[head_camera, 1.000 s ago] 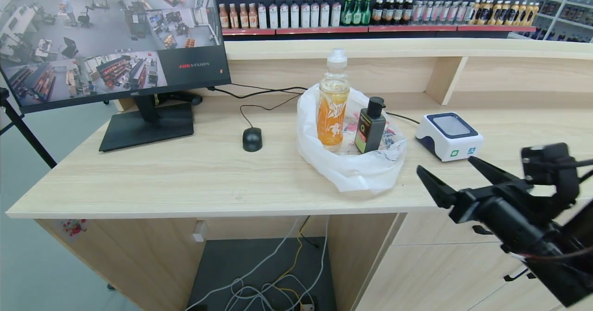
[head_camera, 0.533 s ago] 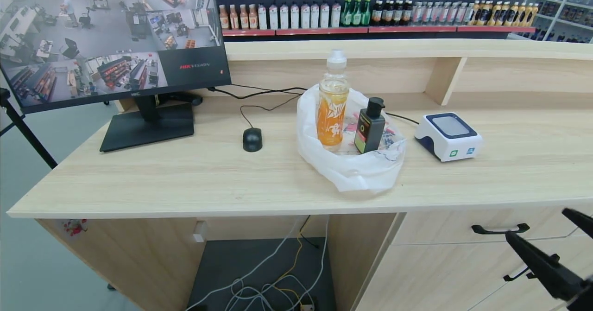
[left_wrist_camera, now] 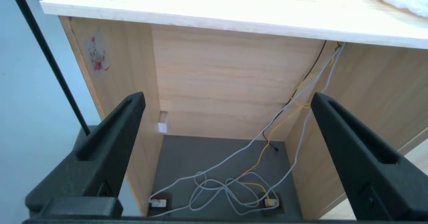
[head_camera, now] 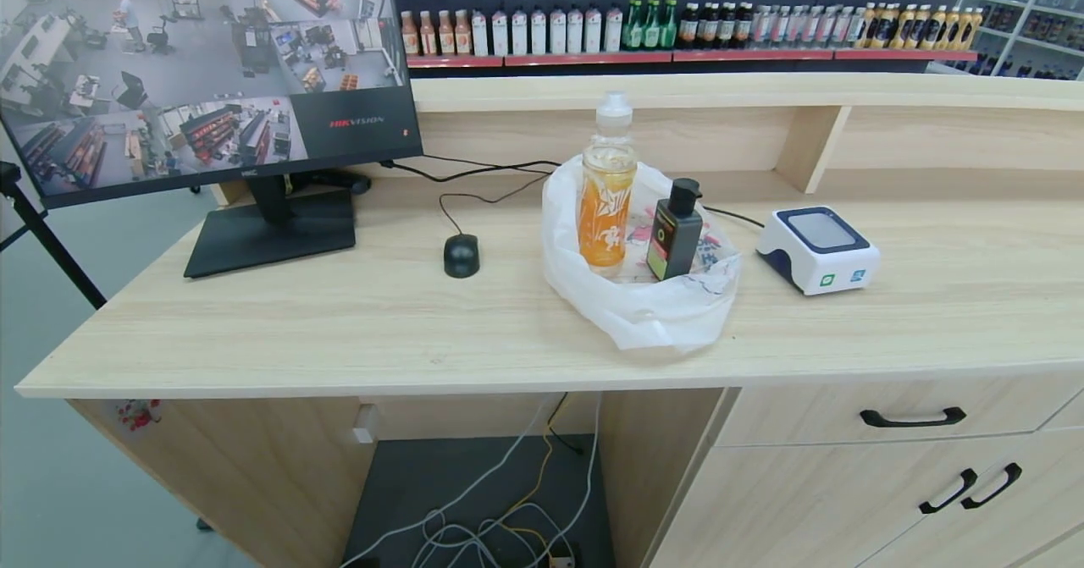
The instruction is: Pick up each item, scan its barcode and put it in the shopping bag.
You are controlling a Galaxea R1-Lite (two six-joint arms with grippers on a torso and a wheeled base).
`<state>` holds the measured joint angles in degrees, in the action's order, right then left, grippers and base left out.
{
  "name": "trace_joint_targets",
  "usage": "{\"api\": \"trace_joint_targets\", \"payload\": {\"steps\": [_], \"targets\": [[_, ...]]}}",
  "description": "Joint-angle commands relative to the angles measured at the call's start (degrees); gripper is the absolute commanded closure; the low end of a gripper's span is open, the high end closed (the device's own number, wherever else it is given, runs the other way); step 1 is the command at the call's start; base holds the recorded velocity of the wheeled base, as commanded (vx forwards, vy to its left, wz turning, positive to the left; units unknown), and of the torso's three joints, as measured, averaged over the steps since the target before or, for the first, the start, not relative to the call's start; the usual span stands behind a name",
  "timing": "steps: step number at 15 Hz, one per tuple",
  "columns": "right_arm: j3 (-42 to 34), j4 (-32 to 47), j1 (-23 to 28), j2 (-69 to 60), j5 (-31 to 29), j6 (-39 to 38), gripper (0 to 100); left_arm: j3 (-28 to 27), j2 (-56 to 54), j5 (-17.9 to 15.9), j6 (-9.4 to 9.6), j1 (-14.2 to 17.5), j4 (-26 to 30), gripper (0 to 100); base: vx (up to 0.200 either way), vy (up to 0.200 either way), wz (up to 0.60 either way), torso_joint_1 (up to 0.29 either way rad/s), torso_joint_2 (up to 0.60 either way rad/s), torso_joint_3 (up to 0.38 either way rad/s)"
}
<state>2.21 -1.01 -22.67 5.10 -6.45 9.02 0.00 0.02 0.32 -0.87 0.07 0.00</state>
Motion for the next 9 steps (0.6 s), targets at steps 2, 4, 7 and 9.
{"api": "trace_joint_targets", "payload": {"steps": [2, 4, 7, 9], "targets": [[-0.54, 1.71, 19.25, 3.87, -0.14, -0.23, 0, 0.0, -0.02, 0.03, -0.01, 0.01, 0.0, 0, 0.0, 0.0, 0.0, 0.0, 0.0, 0.0], [-0.54, 1.71, 28.21, 5.28, 0.65, -2.52, 0, 0.0, -0.02, 0.03, -0.01, 0.01, 0.0, 0, 0.0, 0.0, 0.0, 0.0, 0.0, 0.0], [-0.62, 1.98, 23.47, -3.69, 4.25, -3.75, 0, 0.0, -0.02, 0.03, -0.01, 0.01, 0.0, 0, 0.0, 0.0, 0.0, 0.0, 0.0, 0.0], [-0.89, 1.63, 23.03, -5.1, 4.69, -5.33, 0, 0.0, -0.02, 0.03, -0.01, 0.01, 0.0, 0, 0.0, 0.0, 0.0, 0.0, 0.0, 0.0]]}}
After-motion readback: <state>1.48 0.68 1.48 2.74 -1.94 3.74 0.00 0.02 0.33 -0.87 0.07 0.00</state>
